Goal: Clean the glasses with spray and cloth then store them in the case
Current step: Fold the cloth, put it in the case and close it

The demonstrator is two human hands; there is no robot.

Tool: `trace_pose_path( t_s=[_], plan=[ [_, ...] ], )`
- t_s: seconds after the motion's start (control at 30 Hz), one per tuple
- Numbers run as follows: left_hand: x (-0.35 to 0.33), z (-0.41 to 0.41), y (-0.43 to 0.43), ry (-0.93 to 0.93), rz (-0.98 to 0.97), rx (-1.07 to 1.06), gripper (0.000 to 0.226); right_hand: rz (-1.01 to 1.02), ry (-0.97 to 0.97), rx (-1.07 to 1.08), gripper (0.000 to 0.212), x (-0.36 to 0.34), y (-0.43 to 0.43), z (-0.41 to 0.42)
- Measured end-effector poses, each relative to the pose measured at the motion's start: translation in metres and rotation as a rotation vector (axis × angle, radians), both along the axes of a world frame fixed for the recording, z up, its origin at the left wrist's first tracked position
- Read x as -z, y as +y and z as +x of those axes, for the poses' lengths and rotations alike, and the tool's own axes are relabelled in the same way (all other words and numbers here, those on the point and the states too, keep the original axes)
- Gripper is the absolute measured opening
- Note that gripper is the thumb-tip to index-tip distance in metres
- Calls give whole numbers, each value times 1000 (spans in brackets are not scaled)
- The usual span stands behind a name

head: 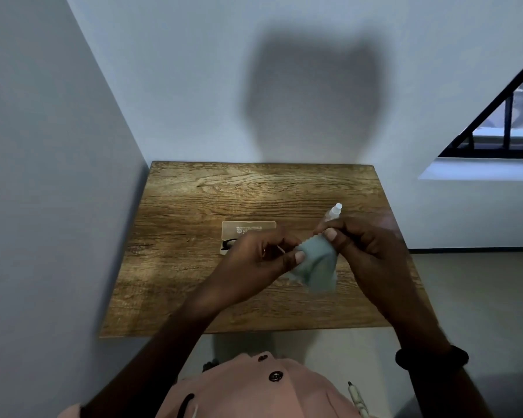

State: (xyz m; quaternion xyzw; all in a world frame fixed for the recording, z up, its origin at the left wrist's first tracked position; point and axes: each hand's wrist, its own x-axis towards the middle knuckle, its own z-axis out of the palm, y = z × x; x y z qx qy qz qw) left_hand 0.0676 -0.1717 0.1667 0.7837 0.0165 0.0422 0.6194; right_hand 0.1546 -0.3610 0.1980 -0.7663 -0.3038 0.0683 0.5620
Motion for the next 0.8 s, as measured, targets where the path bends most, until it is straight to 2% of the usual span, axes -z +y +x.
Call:
trace_pose_path(
  t_s=[0.17,0.3,0.43,0.67,0.8],
  plan=[
    [2,-6,2,23,2,-54,15,-24,-65,114,16,0,-4,-2],
    [6,-10,10,47,-11,-116,17,49,22,170,16,-3,-11,1],
    [7,-15,16,76,52,-65,14,128,119,209,14,2,-19,4],
    [14,-17,15,122,91,-103,12,140,125,208,15,9,-30,6],
    [15,-3,11,53,220,-210,7,66,171,246,14,24,-37,20]
  ],
)
